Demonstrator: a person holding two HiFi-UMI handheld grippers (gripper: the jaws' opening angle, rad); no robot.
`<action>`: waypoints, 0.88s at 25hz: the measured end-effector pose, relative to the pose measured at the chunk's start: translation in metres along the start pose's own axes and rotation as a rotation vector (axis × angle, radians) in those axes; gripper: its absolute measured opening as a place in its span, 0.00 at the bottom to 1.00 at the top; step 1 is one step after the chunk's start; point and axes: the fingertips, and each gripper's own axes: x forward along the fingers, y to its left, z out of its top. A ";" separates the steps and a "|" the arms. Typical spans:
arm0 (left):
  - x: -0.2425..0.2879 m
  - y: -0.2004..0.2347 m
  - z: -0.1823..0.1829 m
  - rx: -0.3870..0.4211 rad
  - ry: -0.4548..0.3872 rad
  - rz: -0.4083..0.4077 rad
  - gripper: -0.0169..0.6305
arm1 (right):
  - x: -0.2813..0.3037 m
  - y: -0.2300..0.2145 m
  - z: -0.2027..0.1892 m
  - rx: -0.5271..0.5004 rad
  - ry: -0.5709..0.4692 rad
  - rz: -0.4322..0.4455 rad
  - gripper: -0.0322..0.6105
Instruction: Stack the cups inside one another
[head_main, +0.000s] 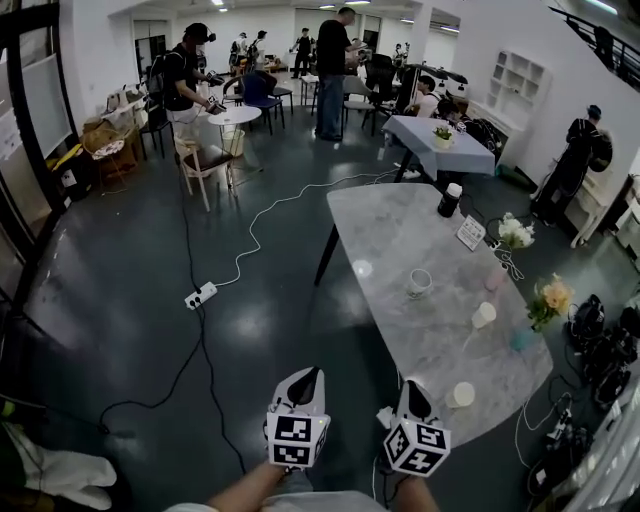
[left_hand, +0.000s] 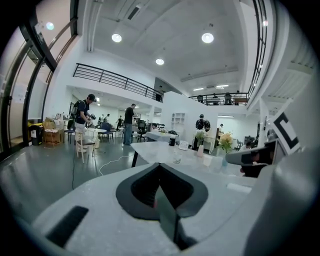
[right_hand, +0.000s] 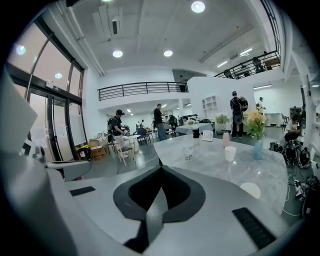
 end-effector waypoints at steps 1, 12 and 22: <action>0.004 0.003 -0.002 0.001 0.007 -0.009 0.02 | 0.003 0.000 -0.001 0.006 0.002 -0.010 0.06; 0.058 0.002 -0.011 0.015 0.077 -0.131 0.02 | 0.030 -0.034 -0.003 0.088 0.005 -0.159 0.06; 0.156 -0.012 0.007 0.077 0.095 -0.221 0.02 | 0.095 -0.099 0.005 0.196 -0.002 -0.288 0.06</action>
